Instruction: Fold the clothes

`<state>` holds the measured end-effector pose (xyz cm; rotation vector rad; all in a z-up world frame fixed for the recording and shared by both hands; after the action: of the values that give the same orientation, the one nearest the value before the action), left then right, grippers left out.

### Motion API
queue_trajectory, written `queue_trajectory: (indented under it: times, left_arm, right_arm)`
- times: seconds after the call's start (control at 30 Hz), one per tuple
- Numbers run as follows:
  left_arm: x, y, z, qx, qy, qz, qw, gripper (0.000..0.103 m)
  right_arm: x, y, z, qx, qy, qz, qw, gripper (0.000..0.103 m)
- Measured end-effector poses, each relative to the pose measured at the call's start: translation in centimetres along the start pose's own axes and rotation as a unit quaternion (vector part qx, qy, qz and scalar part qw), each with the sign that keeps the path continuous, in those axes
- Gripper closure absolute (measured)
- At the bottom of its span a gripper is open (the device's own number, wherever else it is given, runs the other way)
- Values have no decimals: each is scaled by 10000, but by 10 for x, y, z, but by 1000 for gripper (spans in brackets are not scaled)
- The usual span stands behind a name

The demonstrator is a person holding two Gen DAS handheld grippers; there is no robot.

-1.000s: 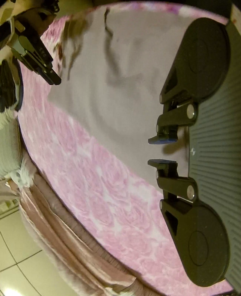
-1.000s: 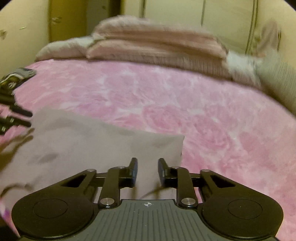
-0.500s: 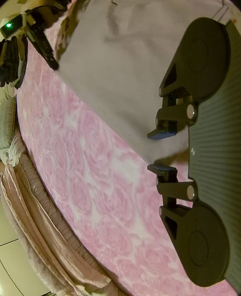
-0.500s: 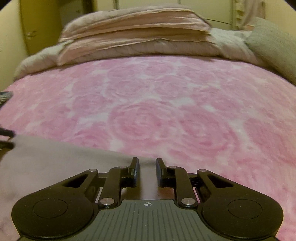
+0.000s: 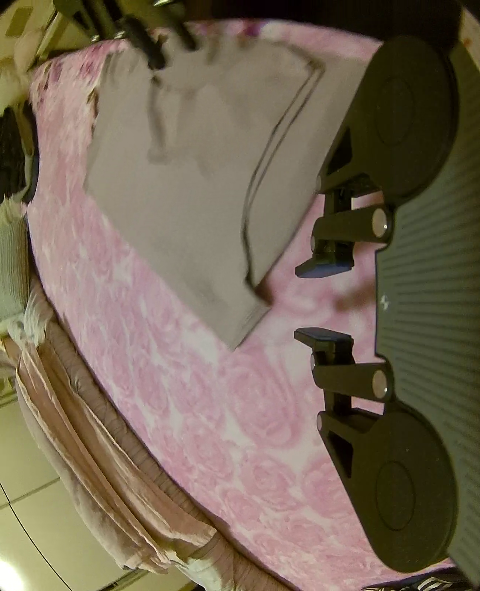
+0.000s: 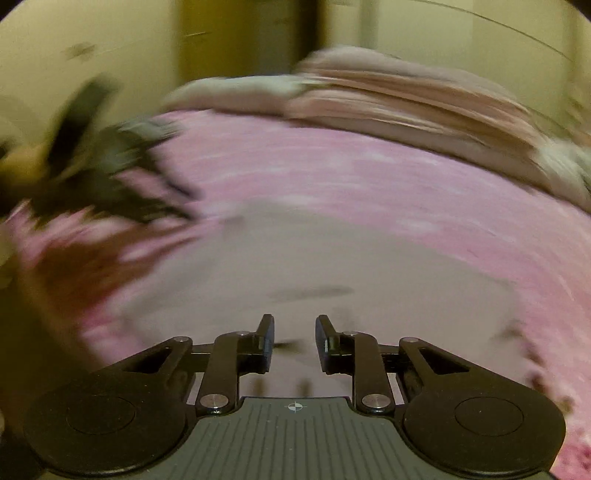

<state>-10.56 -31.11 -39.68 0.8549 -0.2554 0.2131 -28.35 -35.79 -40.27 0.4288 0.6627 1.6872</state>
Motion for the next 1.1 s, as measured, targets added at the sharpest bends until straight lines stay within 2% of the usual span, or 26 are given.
queue_trajectory:
  times: [0.07, 0.17, 0.43, 0.57, 0.67, 0.77, 0.9, 0.93, 0.97, 1.0, 1.1]
  left_arm:
    - [-5, 6, -6, 8, -105, -19, 9999, 77]
    - [-7, 16, -12, -36, -198, -47, 9998, 77]
    - [3, 28, -26, -84, -181, 5, 9998, 73]
    - [9, 27, -34, -74, -74, 3, 9999, 73]
    - [11, 29, -36, -100, -131, 19, 9999, 73]
    - [12, 30, -36, -153, -248, 20, 9996, 72]
    - [6, 23, -31, -219, -686, 11, 9974, 66]
    - [2, 21, -29, -230, -882, -4, 9958, 64]
    - [-3, 20, -27, -263, -1112, -28, 9934, 62]
    - [-8, 17, -25, -307, -1381, -15, 9899, 59]
    - [-20, 6, -18, -401, -2201, 89, 9746, 58]
  right_arm:
    - [38, -10, -5, 99, 554, 74, 9984, 81]
    - [71, -22, -9, 211, 1207, 11, 9925, 80]
    - [107, -61, -2, 345, 1713, 103, 9846, 74]
    - [111, -82, -7, 369, 2005, -107, 9789, 71]
    - [101, -77, -9, 357, 1963, -270, 9795, 70]
    - [79, -72, -14, 468, 1941, -639, 9778, 70]
    - [75, -72, -18, 539, 2353, -863, 9666, 71]
    - [76, -71, -17, 538, 2421, -868, 9649, 81]
    - [77, -71, -16, 542, 2410, -880, 9650, 103]
    - [76, -69, -14, 511, 2354, -886, 9665, 103]
    - [70, -62, -3, 399, 2071, -847, 9738, 103]
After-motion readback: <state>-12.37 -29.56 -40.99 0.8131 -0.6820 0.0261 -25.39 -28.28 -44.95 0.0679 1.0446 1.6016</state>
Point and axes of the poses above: each gripper's, at about its wrist camera, not at the fingertips, and y roughly against the way its jaws point, x to its left, z to its top, the point moved 10 cm from there along -y, roughly the way its jaws point, and after that the axes turned 1 degree about -x, right-handed, at the moved point
